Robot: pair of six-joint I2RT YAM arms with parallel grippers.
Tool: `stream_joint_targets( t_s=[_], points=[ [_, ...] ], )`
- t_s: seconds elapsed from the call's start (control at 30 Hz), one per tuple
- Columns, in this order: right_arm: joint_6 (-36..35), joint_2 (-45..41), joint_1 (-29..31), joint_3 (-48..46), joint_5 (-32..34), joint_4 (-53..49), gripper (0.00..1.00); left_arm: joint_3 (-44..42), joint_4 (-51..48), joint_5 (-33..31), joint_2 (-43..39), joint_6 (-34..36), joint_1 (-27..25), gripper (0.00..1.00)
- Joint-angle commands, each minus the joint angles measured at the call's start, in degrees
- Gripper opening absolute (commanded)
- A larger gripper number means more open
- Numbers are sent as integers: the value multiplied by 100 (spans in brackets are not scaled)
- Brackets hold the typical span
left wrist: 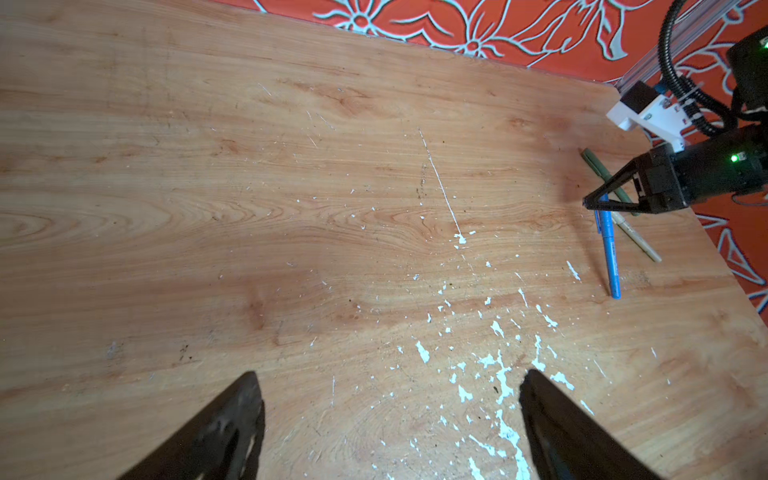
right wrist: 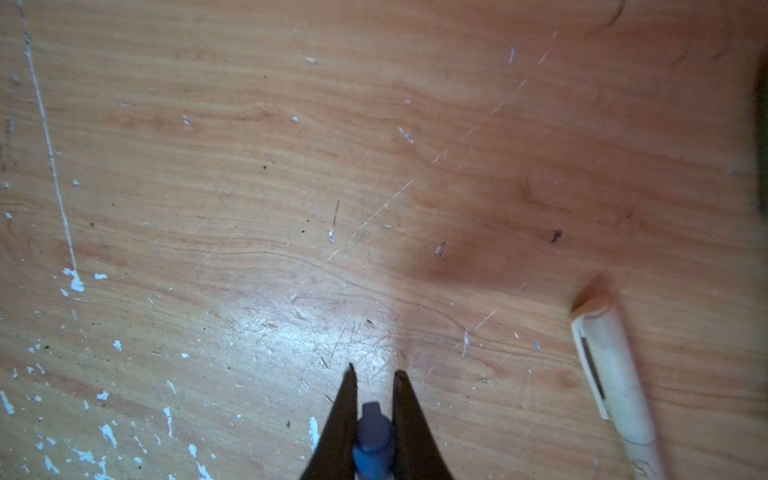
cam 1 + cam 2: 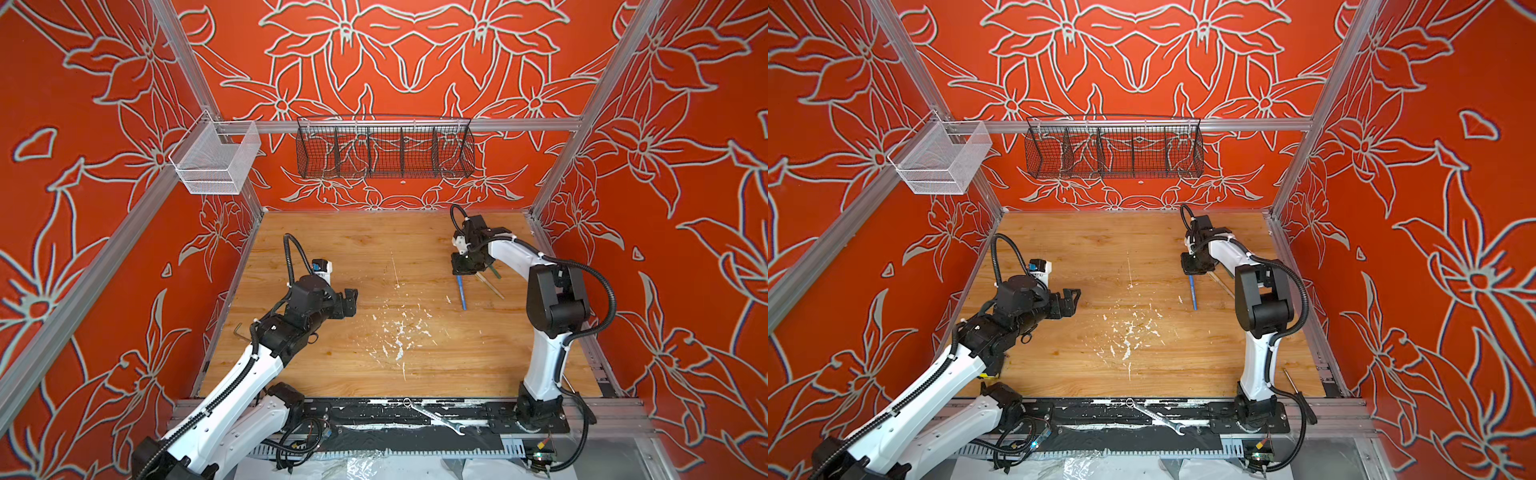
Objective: Insert the pens into the pen caps
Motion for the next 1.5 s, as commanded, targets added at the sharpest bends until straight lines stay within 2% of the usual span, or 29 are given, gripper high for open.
stream_joint_targets(
  t_s=[0.0, 0.23, 0.67, 0.83, 1.0, 1.13, 1.33, 1.4, 1.47],
  points=[
    [10, 131, -111, 53, -91, -102, 0, -25, -10, -221, -59, -85, 40, 97],
    [122, 272, -114, -129, 152, 82, 1, -96, -4, -353, -49, -71, 43, 97],
    [246, 453, -128, -142, 243, 245, 40, -158, 59, -414, -129, -12, 48, 97],
    [247, 294, -124, -238, 396, 350, 46, -182, 128, -470, -147, 7, 48, 97],
    [274, -287, -127, -592, 418, 783, 50, -190, 209, -813, -147, 44, 53, 97],
    [369, -1085, -128, -1097, 533, 1372, 54, -342, 538, -1537, -134, 200, 65, 97],
    [359, -2288, -137, -1850, 646, 1999, 59, -440, 946, -2057, 8, 427, 388, 97],
    [356, -2757, -141, -2222, 925, 2116, 61, -624, 1270, -2501, -17, 589, 436, 97],
    [383, -3245, -226, -2736, 1089, 2360, 64, -974, 1850, -2684, -91, 1025, 532, 97]
  ],
)
